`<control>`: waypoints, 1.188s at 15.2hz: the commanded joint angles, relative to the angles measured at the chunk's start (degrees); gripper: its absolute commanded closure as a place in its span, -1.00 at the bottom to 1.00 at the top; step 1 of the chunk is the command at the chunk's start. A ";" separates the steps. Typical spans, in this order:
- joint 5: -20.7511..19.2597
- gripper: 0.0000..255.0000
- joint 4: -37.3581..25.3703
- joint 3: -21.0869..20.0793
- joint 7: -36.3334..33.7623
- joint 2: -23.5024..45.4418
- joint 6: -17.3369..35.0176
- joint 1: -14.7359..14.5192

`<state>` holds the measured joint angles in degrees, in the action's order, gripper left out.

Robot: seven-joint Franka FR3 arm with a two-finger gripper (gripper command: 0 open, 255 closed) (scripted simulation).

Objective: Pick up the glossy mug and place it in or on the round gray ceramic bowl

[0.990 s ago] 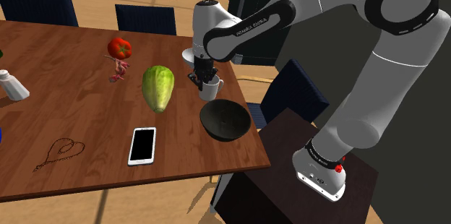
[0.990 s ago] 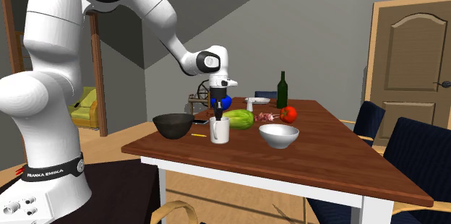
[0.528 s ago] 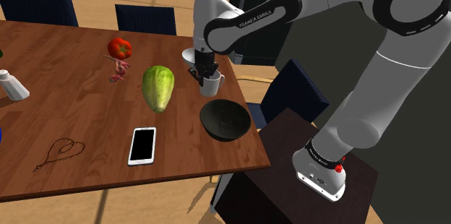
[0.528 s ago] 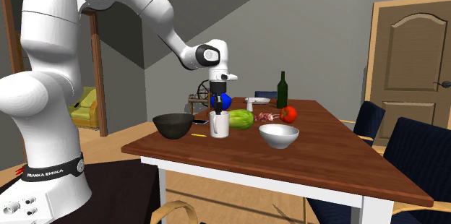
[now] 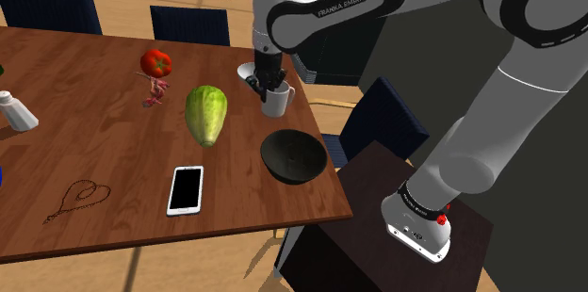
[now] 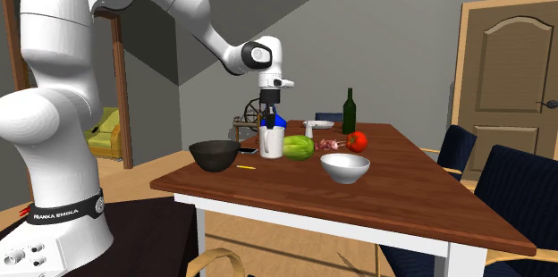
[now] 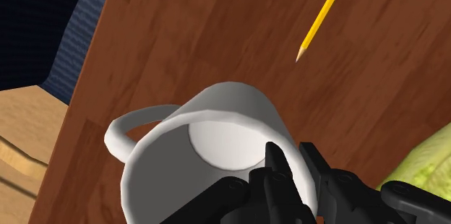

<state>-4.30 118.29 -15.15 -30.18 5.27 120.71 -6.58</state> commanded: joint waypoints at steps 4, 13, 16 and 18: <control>0.61 1.00 -2.06 0.00 0.63 -1.62 -3.60 0.12; 1.39 1.00 -6.62 0.00 1.36 -3.76 -10.20 0.20; 1.57 1.00 -8.37 0.00 1.55 -4.25 -12.43 0.21; 1.66 1.00 -9.61 0.01 1.67 -4.52 -13.92 0.22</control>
<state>-2.71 109.50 -15.10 -28.50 0.92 107.78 -6.32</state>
